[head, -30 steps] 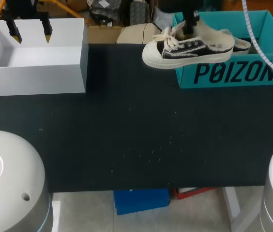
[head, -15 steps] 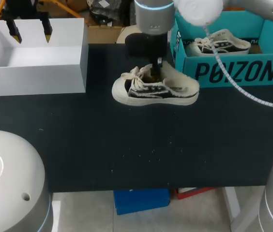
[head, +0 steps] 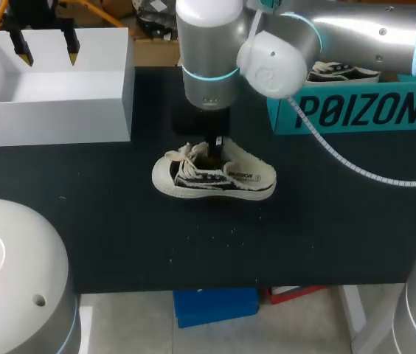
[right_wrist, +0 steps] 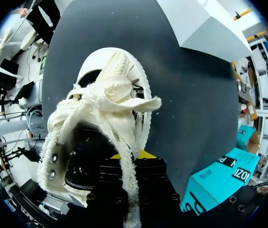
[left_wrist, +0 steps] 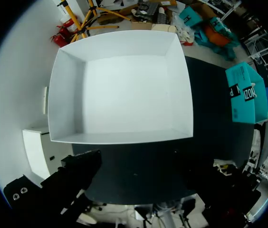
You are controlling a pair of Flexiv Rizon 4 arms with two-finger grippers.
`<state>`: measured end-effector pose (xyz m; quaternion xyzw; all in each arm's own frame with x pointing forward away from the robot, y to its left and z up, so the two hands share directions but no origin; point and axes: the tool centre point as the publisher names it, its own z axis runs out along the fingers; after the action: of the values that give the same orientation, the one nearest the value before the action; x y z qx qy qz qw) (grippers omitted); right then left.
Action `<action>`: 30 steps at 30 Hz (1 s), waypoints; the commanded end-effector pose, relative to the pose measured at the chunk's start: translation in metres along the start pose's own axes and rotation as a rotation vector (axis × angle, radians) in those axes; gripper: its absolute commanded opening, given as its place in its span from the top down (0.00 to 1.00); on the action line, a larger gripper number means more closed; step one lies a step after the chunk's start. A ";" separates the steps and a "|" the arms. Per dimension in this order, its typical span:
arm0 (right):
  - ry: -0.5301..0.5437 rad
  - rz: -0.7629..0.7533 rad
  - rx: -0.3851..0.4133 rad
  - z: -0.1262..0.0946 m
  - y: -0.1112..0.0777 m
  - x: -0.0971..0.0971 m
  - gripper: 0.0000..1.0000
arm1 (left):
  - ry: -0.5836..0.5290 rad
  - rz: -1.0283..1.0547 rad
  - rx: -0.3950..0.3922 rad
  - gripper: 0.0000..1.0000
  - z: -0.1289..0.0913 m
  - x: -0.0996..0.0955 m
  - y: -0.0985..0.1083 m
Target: Take the shoe out of the shoebox, open the shoe tongue, remove and reinsert the insole, then place the shoe into the shoebox
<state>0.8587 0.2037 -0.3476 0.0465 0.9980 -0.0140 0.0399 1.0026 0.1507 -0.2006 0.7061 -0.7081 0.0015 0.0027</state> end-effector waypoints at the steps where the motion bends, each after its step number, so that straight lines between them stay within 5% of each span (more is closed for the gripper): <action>1: 0.019 -0.032 -0.011 0.025 0.013 0.000 1.00 | -0.003 -0.002 -0.002 0.00 0.000 0.001 0.000; 8: 0.040 -0.113 -0.022 0.039 0.023 0.004 1.00 | -0.003 -0.002 -0.002 0.00 0.000 0.001 0.000; 9: 0.039 -0.113 -0.021 0.039 0.023 0.003 0.87 | -0.003 -0.002 -0.002 0.00 0.000 0.001 0.000; 10: 0.038 -0.113 -0.021 0.036 0.023 0.001 0.29 | -0.003 -0.002 -0.002 0.00 0.000 0.001 0.000; 11: 0.023 -0.108 -0.015 0.031 0.022 0.000 0.00 | -0.003 -0.002 -0.002 0.00 0.000 0.001 0.000; 17: -0.064 -0.099 -0.024 -0.017 0.010 -0.010 0.00 | -0.003 -0.002 -0.002 0.00 0.000 0.001 0.000; 23: -0.110 -0.076 -0.194 -0.070 0.001 -0.013 0.00 | -0.003 -0.002 -0.002 0.00 0.000 0.001 0.000; 26: -0.125 -0.059 -0.371 -0.087 -0.004 -0.011 0.00 | -0.003 -0.002 -0.002 0.00 0.000 0.001 0.000; 30: -0.112 -0.098 -0.486 -0.099 -0.011 -0.006 0.00 | -0.003 -0.002 -0.002 0.00 0.000 0.001 0.000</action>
<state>0.8690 0.2324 -0.2645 0.0047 0.9898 0.1067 0.0942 1.0025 0.1506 -0.2006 0.7061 -0.7081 0.0015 0.0027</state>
